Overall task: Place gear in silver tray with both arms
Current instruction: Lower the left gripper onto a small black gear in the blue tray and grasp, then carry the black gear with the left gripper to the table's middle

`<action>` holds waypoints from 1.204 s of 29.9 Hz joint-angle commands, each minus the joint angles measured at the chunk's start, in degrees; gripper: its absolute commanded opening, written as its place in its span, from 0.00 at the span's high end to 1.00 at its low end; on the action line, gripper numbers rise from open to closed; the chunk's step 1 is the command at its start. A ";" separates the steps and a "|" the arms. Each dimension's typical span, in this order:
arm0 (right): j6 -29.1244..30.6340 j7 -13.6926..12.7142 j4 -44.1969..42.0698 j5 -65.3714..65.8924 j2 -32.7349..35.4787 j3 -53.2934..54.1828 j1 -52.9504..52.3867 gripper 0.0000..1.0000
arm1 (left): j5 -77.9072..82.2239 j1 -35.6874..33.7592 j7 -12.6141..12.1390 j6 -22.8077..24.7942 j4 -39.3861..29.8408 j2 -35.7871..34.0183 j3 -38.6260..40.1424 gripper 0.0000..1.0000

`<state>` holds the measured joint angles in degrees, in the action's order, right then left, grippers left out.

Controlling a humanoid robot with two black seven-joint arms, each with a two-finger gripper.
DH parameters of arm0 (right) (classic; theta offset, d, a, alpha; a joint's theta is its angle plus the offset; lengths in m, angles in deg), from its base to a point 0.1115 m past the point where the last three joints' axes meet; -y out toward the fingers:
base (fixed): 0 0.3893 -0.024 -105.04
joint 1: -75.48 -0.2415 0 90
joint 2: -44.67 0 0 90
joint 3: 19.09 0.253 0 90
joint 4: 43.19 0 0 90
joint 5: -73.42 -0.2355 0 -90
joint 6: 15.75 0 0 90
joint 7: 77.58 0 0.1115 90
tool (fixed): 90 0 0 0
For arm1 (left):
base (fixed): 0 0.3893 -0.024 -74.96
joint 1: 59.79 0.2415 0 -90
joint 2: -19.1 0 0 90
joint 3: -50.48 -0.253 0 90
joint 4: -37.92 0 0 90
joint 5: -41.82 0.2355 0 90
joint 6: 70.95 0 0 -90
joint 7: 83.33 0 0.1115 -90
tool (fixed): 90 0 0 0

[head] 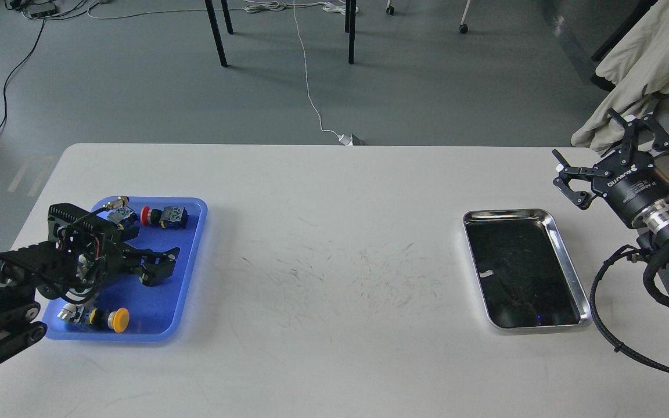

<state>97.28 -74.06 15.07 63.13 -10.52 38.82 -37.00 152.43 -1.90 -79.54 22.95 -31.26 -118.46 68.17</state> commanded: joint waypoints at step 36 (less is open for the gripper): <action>-0.01 0.00 0.28 0.00 0.07 0.19 -0.02 0.01 | -4.78 0.46 3.78 3.22 5.81 0.19 0.95 0.84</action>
<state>97.28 -74.06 15.35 63.13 -10.44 38.92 -37.02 149.37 -0.88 -75.60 26.27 -24.47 -117.15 68.62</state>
